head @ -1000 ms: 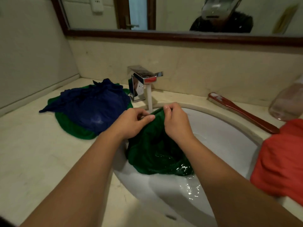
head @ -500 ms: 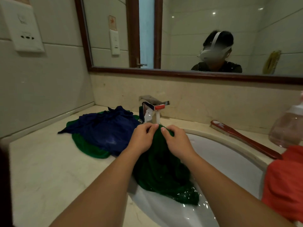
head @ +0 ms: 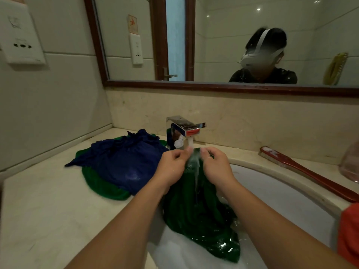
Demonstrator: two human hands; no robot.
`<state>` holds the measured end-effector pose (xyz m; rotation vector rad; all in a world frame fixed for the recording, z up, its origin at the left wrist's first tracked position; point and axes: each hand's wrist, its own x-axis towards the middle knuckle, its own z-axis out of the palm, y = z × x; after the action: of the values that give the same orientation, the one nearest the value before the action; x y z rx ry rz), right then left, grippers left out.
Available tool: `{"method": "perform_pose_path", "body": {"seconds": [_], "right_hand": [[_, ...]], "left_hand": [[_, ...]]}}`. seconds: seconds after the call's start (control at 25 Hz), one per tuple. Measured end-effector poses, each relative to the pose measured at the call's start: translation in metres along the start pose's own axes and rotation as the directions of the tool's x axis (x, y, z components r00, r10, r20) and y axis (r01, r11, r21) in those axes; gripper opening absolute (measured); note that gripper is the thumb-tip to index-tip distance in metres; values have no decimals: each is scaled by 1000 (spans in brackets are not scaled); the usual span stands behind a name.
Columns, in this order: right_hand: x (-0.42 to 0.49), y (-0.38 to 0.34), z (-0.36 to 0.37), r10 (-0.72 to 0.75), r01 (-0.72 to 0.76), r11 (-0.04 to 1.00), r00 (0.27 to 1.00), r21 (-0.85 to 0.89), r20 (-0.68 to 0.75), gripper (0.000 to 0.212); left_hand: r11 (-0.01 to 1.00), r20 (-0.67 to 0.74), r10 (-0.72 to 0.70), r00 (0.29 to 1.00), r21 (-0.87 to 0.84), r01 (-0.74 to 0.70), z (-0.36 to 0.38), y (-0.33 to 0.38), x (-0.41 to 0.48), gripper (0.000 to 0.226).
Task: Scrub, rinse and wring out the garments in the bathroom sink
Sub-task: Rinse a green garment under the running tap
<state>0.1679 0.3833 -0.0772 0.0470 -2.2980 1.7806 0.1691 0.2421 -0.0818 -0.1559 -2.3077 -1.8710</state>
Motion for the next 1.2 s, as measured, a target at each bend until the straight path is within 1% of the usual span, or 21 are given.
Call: {"method": "perform_pose_path", "body": {"seconds": [0.08, 0.16, 0.24, 0.32, 0.36, 0.4, 0.48, 0.52, 0.6, 0.64, 0.68, 0.76, 0.84, 0.92, 0.96, 1.08, 1.2], "right_hand": [[1, -3, -1, -13, 18, 998, 997, 68, -77, 23], [3, -7, -6, -21, 36, 992, 992, 124, -123, 23], [3, -11, -11, -31, 48, 991, 990, 123, -136, 26], [3, -11, -12, -37, 56, 990, 988, 130, -147, 28], [3, -10, -13, -49, 69, 989, 988, 128, -149, 27], [3, -8, -13, -78, 92, 991, 988, 98, -137, 26], [1, -3, -10, -125, 125, 992, 991, 3, -37, 26], [-1, 0, -7, -105, 107, 994, 993, -33, 48, 26], [-10, -1, 0, -28, 36, 999, 976, -32, 217, 28], [-11, -1, 3, -28, 37, 999, 968, -33, 248, 29], [-11, -2, 3, -50, 62, 997, 971, -46, 234, 32], [-8, -5, 1, -75, 81, 996, 988, -37, 136, 35], [-4, -5, -3, -101, 98, 994, 994, 54, 53, 30], [-1, -2, -6, -149, 147, 987, 989, 62, 26, 31], [-1, 0, -6, -160, 159, 986, 987, 43, 27, 32], [-3, 8, -2, -148, 150, 987, 988, -60, 42, 31], [-2, 13, -1, -155, 154, 985, 988, -81, -7, 27]], "left_hand": [[999, 48, -25, 999, 39, 23, 0, -4, -2, 36], [991, 101, -51, 994, 130, 38, 4, -7, -3, 38], [975, 128, -20, 992, 224, -10, 10, -5, -5, 38], [950, 58, 103, 993, 292, -116, 14, -3, -5, 33], [947, -15, 165, 986, 283, -154, 13, -1, -5, 31], [955, -99, 205, 974, 239, -176, 12, 0, -4, 31], [976, -234, 208, 950, 108, -187, 8, 3, -2, 30], [982, -266, 188, 945, 64, -178, 6, 4, -1, 31], [987, -280, 162, 946, 30, -160, 4, 5, 0, 33], [987, -286, 158, 945, 22, -158, 3, 6, 1, 35], [986, -290, 161, 943, 17, -163, 3, 5, 1, 36], [985, -262, 172, 950, 34, -169, 5, 3, 1, 34], [974, -209, 202, 957, 150, -173, 7, 1, 1, 33], [957, -204, 211, 956, 243, -160, 10, 0, 0, 35], [960, -218, 196, 956, 244, -140, 10, -1, 1, 37], [984, -257, 130, 958, 155, -92, 8, 1, 0, 41], [988, -254, 129, 959, 113, -104, 10, 1, 0, 39]]}}
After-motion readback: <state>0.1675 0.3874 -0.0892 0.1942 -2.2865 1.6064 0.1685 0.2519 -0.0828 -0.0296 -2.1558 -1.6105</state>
